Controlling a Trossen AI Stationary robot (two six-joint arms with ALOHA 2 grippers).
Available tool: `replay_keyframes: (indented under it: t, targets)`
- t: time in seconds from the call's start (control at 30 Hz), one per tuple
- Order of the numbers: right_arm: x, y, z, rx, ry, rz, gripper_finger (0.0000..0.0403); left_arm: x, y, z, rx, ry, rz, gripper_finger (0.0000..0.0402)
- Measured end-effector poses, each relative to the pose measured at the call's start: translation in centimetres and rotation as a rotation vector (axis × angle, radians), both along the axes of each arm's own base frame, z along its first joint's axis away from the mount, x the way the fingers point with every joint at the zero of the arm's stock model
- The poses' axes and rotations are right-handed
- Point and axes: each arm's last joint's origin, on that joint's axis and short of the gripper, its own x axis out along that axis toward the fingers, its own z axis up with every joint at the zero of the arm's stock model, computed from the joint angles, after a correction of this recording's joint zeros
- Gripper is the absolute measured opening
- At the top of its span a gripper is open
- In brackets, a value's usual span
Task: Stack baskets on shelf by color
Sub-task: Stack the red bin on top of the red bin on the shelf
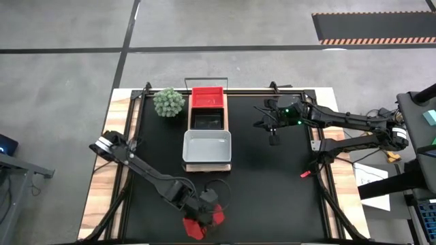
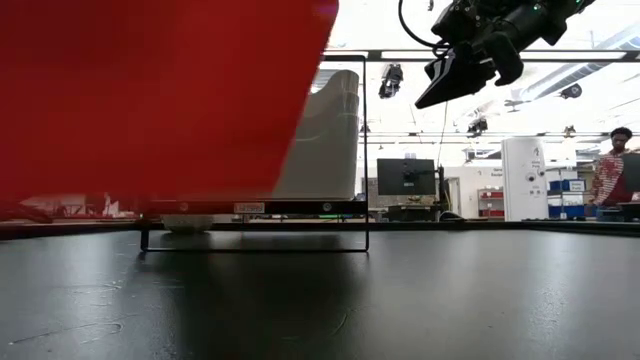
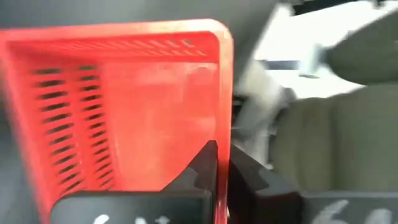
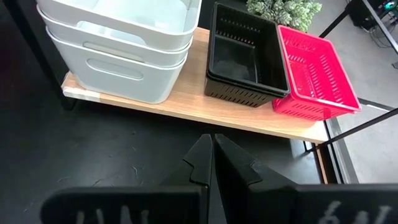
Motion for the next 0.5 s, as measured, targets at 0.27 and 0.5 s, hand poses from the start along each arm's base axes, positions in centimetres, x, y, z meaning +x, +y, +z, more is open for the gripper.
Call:
replay_keyframes:
  t: [0.27, 0.5]
  targets:
    - [0.0, 0.0, 0.0, 0.001, -0.001, -0.001, 0.0011, 0.2, 0.6, 8.2, 0.170, -0.334, -0.209, 0.0001]
    - [0.0, 0.0, 0.0, 0.000, 0.002, -0.002, 0.0011, -1.4, 2.4, 14.1, 0.468, -0.492, -0.335, 0.0001]
